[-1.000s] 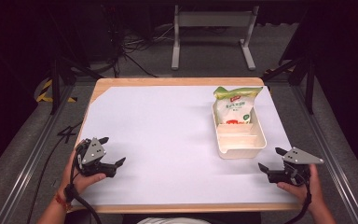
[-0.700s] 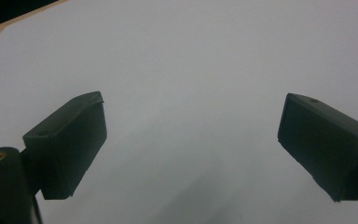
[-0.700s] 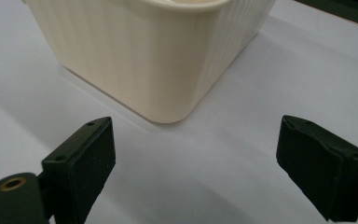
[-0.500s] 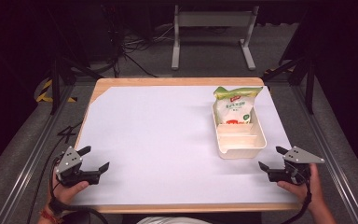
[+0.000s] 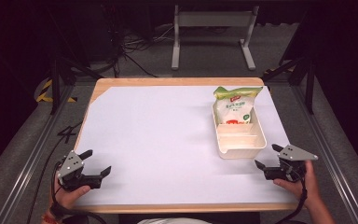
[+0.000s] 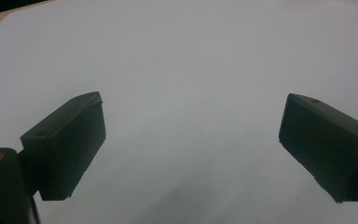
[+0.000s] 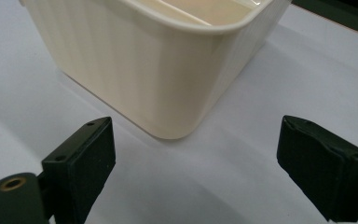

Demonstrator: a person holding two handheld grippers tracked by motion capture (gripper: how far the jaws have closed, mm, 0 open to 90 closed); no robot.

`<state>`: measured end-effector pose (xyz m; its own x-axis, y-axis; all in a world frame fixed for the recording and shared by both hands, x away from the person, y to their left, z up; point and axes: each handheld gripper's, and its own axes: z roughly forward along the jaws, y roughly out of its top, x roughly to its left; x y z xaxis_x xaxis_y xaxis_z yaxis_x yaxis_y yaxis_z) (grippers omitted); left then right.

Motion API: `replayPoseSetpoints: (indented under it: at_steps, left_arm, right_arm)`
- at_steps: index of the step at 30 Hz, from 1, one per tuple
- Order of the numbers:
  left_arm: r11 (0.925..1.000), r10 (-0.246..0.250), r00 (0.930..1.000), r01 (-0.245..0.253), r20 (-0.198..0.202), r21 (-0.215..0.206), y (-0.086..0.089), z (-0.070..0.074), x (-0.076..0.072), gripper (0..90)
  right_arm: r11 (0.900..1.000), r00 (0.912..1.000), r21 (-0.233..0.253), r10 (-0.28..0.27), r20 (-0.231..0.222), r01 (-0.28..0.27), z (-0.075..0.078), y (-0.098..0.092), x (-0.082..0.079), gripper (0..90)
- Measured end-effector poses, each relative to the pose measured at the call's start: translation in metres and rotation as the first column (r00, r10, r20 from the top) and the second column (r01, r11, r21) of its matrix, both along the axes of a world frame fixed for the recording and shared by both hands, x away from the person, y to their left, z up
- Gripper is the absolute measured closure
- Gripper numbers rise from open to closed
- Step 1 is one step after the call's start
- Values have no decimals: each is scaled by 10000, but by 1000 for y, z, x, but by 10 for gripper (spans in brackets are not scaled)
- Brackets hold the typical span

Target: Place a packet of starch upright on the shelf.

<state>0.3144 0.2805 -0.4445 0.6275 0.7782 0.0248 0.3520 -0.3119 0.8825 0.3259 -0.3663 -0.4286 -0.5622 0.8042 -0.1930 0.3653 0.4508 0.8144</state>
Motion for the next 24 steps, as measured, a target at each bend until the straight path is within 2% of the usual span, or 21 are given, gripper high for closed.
replayPoseSetpoints:
  at_steps: [3,7,8,12,24]
  left_arm:
    - [10000,0,10000,-1,-69,-80,0,-1,0,80]
    - [10000,-67,9999,67,-82,-3,-2,-2,2,80]
    - [9998,-137,9999,138,-95,128,-3,-2,3,80]
    - [9997,-190,9997,192,-170,129,-5,-4,2,80]
    - [9995,-213,9998,214,-49,233,-7,-3,2,81]
  right_arm:
    - [10000,10000,2,11,-1,-11,0,0,0,112]
    - [10000,10000,9,46,-27,-46,0,0,1,113]
    - [10000,10000,80,30,-33,-29,-1,-1,1,113]
    - [9999,10000,103,31,-84,-30,-2,-2,2,113]
    - [9999,9999,108,49,-114,-48,-2,-1,1,114]
